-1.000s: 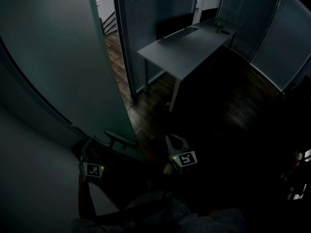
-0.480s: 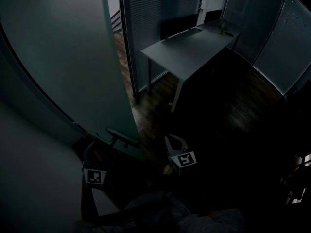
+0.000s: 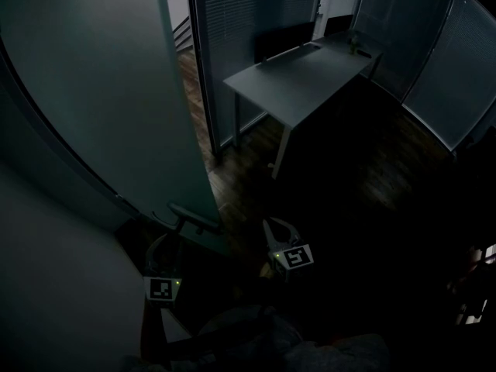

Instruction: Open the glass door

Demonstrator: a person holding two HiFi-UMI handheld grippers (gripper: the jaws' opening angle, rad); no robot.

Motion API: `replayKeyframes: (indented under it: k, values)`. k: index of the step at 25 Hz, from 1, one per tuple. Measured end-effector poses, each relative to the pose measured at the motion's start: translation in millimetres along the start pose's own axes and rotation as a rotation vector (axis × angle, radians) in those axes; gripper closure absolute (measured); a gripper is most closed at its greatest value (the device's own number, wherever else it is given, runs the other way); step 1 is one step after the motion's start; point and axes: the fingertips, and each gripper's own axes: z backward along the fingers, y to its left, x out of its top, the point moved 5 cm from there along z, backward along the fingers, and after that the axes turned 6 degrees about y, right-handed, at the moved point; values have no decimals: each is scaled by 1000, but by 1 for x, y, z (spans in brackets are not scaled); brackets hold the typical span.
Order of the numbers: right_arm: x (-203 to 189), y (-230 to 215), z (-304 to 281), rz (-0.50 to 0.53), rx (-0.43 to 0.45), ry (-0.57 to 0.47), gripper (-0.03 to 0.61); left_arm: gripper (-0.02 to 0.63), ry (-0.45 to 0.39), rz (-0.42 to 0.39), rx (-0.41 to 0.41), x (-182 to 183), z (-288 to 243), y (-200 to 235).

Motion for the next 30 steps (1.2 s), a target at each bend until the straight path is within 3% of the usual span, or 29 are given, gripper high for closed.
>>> replayKeyframes:
  k: [14,30]
  values:
    - [-2,18,-1,-11,45,-6,575,609,-39,73,-29,15,-14,-37]
    - [2,45,3,3,113,-48,577,609,-33,124,-39,18,-16,-62]
